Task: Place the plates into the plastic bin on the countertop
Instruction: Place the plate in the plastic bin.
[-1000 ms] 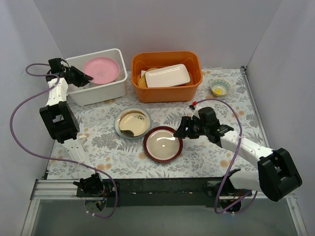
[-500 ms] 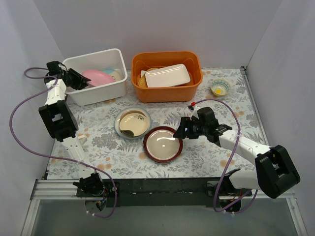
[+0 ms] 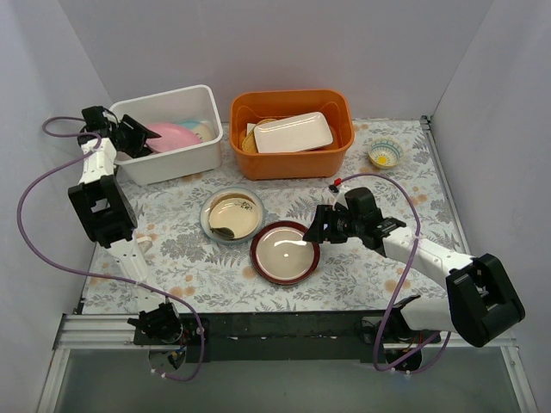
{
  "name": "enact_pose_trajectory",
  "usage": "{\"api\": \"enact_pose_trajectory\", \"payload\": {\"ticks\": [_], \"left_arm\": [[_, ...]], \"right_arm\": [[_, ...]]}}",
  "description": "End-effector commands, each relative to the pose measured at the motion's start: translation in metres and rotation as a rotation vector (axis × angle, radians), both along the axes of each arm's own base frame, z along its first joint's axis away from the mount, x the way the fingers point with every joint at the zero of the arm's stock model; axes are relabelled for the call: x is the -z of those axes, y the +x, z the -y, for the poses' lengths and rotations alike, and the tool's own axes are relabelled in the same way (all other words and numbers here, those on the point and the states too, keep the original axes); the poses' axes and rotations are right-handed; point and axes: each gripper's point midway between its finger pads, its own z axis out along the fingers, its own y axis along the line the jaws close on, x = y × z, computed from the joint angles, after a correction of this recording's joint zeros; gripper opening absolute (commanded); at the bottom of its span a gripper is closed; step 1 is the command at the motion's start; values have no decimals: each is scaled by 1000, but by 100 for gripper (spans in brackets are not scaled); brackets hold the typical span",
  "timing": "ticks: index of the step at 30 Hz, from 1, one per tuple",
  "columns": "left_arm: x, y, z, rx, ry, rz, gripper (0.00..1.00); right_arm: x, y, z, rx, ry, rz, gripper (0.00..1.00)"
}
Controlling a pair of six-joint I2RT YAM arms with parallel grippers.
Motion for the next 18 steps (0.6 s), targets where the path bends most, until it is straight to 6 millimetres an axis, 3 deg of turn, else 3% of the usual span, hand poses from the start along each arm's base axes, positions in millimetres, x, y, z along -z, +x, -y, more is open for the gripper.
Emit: {"api": "enact_pose_trajectory", "payload": {"ticks": [1,3,7,8,13,18], "left_arm": [[-20,0,-4,-4,30,29,63],[-22,-1,-7,-14,51,28,68],[-20,-5,-10,-27,78,5,96],[-21,-6,-10,-27,81,5,98],[-28,-10,-10,-22,98,17,98],[-52,-15,-13,-37,142,53,98]], "right_arm": [[-4,4,-4,-20,11,30,70],[-3,4,-5,-23,14,22,70],[-3,3,-6,-25,15,20,70],[-3,4,-5,-21,11,22,70],[2,4,0,-14,-32,10,70],[3,4,2,-7,-41,6,70]]}}
